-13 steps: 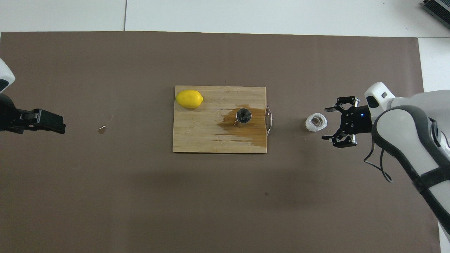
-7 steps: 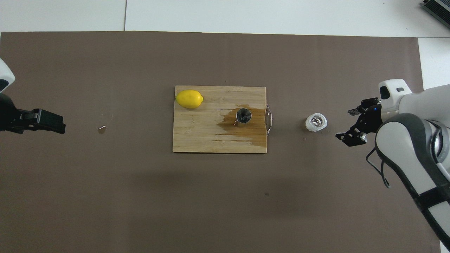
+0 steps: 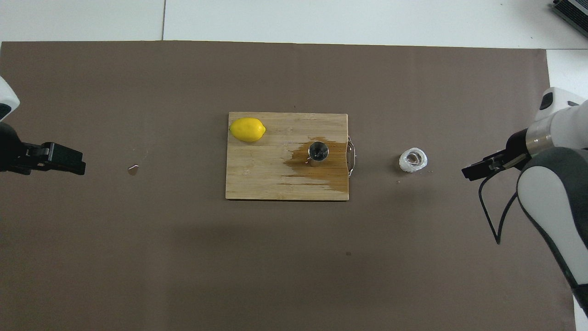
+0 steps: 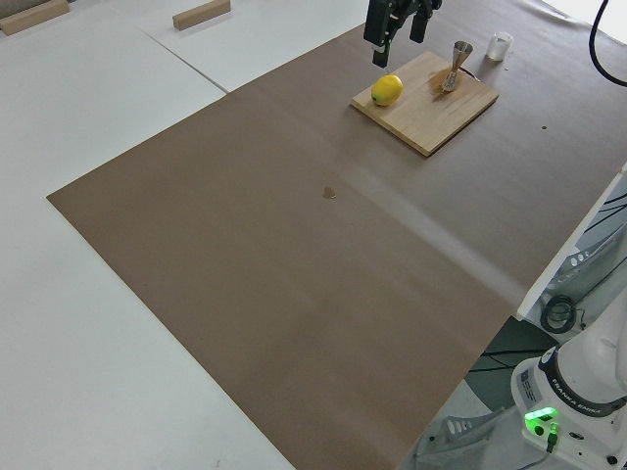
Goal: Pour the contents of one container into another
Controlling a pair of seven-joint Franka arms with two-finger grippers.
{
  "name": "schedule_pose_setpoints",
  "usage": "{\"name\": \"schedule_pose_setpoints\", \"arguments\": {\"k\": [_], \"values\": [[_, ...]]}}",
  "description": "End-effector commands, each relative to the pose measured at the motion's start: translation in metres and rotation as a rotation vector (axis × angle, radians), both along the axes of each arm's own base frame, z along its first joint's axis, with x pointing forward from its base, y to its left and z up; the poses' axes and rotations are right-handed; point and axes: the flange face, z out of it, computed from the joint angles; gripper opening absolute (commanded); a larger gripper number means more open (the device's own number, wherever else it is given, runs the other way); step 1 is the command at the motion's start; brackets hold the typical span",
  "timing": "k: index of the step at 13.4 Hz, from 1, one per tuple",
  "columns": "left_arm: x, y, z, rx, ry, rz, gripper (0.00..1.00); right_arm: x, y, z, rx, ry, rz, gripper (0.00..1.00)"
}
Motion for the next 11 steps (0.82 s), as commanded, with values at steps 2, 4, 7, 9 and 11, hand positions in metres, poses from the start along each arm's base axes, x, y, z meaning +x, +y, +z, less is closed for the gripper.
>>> {"name": "schedule_pose_setpoints", "arguments": {"k": [2,4,7,9,11], "values": [[-0.009,0.002,0.002,0.012,0.004,-0.005,1.00,0.013,0.000,0.053,-0.053,0.020,-0.326,1.00],[-0.009,0.002,0.002,0.012,0.004,-0.005,1.00,0.005,0.001,0.079,-0.045,0.012,-0.336,1.00],[-0.009,0.002,0.002,0.012,0.004,-0.005,1.00,-0.005,-0.007,0.098,-0.030,-0.020,-0.345,1.00],[-0.009,0.002,0.002,0.012,0.004,-0.005,1.00,-0.009,-0.011,0.092,-0.027,-0.005,-0.360,1.00],[-0.009,0.002,0.002,0.012,0.004,-0.005,1.00,-0.007,-0.010,0.094,-0.034,-0.021,-0.358,1.00]]}}
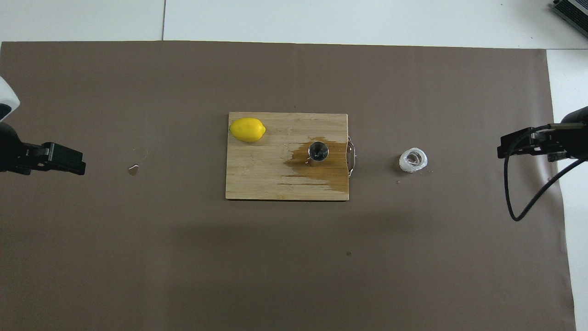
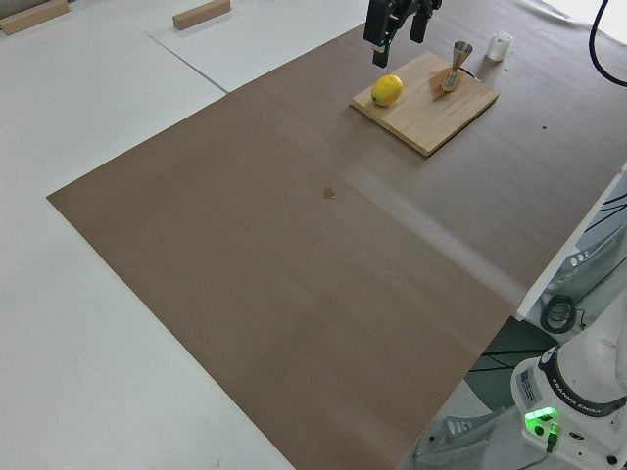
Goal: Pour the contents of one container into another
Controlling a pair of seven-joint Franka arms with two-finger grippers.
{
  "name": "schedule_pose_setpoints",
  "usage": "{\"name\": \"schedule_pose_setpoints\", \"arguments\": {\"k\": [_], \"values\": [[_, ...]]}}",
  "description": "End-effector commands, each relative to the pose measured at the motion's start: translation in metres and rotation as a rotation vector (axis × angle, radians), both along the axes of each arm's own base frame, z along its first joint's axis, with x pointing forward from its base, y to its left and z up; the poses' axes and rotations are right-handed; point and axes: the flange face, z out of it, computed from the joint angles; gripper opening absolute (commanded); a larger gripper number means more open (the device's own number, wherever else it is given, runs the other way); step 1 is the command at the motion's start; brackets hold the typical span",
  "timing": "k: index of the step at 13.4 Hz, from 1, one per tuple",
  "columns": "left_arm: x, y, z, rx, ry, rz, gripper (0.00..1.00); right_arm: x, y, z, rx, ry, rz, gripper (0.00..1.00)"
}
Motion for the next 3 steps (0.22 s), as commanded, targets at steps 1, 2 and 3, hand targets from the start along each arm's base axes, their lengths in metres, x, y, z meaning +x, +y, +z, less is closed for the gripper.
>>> {"name": "schedule_pose_setpoints", "arguments": {"k": [1,2,3], "values": [[-0.0089,0.0019,0.0021,0.012,0.004,-0.005,1.00,-0.0026,-0.0019,-0.0007,0.003,-0.015,-0.028,1.00],[-0.0089,0.0019,0.0021,0.012,0.004,-0.005,1.00,-0.0026,0.0023,-0.0004,0.011,-0.018,-0.018,1.00],[-0.0089,0.0019,0.0021,0.012,0.004,-0.005,1.00,-0.0018,0.0032,-0.0002,0.013,-0.021,-0.019,1.00]]}}
